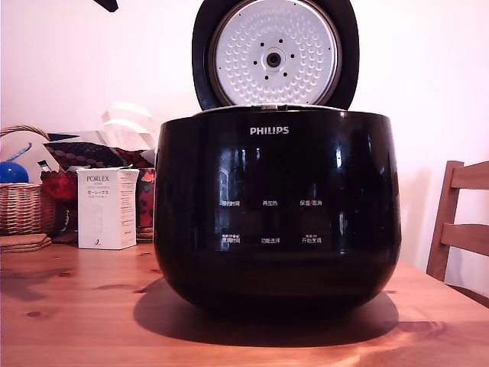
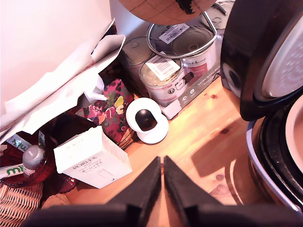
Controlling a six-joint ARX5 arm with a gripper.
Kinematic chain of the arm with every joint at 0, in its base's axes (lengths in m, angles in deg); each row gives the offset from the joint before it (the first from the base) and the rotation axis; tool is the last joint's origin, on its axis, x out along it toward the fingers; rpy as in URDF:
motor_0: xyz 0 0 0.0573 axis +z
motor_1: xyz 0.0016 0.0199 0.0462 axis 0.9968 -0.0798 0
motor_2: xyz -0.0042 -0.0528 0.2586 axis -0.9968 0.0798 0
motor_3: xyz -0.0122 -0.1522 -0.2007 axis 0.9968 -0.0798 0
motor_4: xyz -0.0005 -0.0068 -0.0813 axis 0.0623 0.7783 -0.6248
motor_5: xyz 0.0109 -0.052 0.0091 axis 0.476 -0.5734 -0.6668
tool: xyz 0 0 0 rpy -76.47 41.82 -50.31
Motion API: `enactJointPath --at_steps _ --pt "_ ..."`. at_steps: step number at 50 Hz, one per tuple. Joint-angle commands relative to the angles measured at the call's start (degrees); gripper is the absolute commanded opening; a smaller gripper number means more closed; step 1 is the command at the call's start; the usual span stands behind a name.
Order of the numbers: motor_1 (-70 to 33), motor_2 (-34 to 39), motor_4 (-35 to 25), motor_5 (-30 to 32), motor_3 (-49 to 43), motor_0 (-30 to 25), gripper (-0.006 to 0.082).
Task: Close the rice cooker by pressing the lid down with medium force
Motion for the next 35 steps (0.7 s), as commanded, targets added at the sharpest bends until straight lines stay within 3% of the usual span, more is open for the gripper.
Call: enactJointPath --at_steps 1,18,35 --pt "-0.92 0.04 -0.07 -0.17 4.0 -0.07 -0.0022" --pt "-0.92 0.04 -0.59 -0.17 16.5 -0.07 -0.0023" --pt "-1.31 0.02 -9.22 -0.17 28.83 -0.24 -0.0023"
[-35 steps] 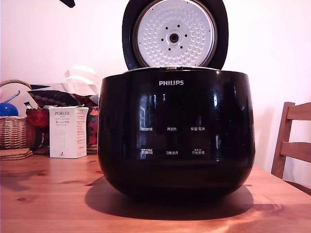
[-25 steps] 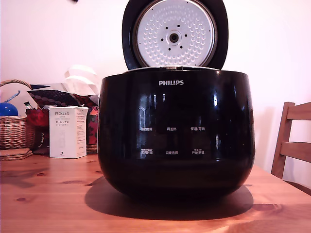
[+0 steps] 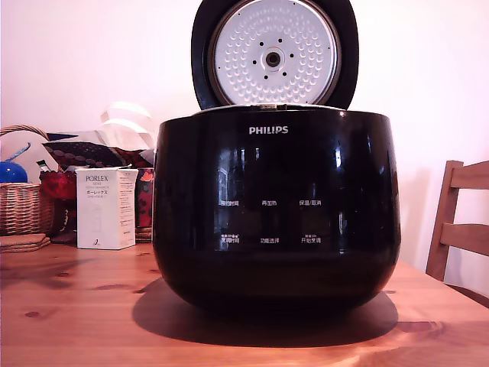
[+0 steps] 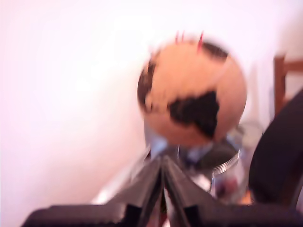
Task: Close the rice cooker by pressing the lid down with medium force
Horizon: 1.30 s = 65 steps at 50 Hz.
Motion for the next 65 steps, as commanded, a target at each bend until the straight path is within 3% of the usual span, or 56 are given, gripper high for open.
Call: enactJointPath --at_steps 1,27,65 --pt "-1.36 -0.02 -1.33 -0.2 1.81 -0.24 -0.0023" --pt "-8.52 -3.34 -2.51 0.33 9.14 -3.28 -0.0023" --pt "-17.42 -7.39 -4.07 0.24 8.04 -9.29 -0.0023"
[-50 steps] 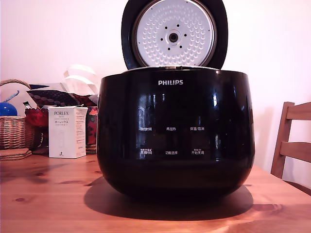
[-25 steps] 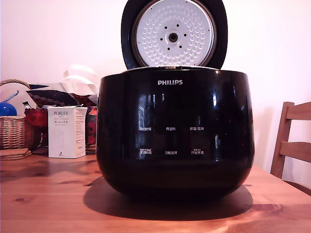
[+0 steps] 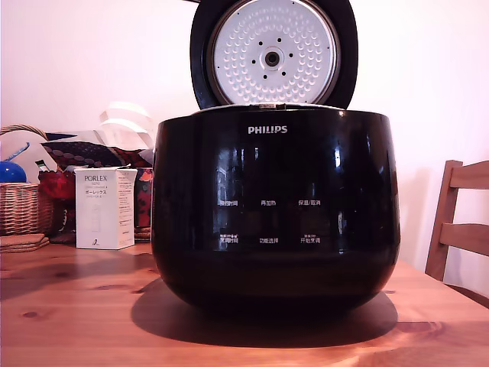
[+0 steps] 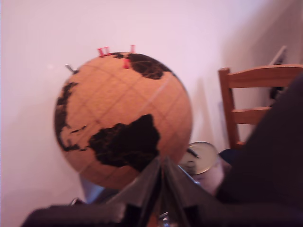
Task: Close the rice cooker by pressing the lid down with medium force
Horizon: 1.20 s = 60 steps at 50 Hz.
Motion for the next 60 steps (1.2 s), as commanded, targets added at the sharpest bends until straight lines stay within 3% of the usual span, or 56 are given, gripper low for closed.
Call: enactJointPath --at_steps 1,12,42,50,60 --pt "-0.66 -0.94 -0.42 0.09 -0.2 -0.74 -0.0023" --pt "-0.66 -1.51 -3.87 0.02 -5.03 -1.36 -0.0023" --pt "-0.66 -8.66 -15.93 -0.57 -29.75 -2.86 -0.0023" --pt "-0.72 -8.66 -16.52 -0.48 -36.63 -3.1 -0.0023" --pt "-0.76 -8.66 -16.52 -2.23 -37.81 -3.34 -0.0023"
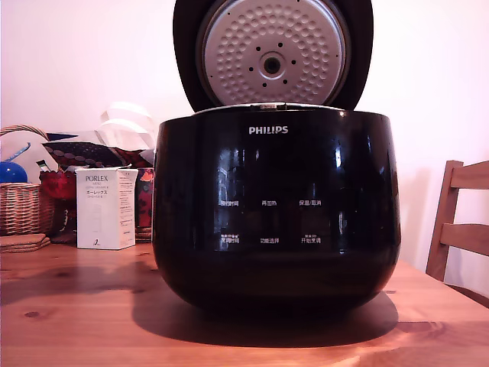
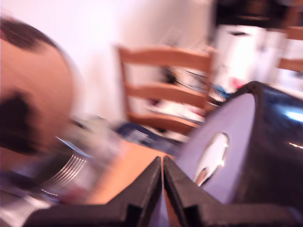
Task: Close the rice cooker by pressing the lid down with medium force
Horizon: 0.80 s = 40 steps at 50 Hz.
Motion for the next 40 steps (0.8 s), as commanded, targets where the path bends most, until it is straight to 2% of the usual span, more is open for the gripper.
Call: enactJointPath --at_steps 1,16,40 --pt "-0.98 0.57 -0.15 -0.92 -0.52 -0.57 -0.0023" --pt "-4.24 0.57 -0.11 -0.87 -5.88 -1.2 -0.0023" --pt "-8.63 0.57 1.75 -1.03 -7.5 -4.26 -0.0023"
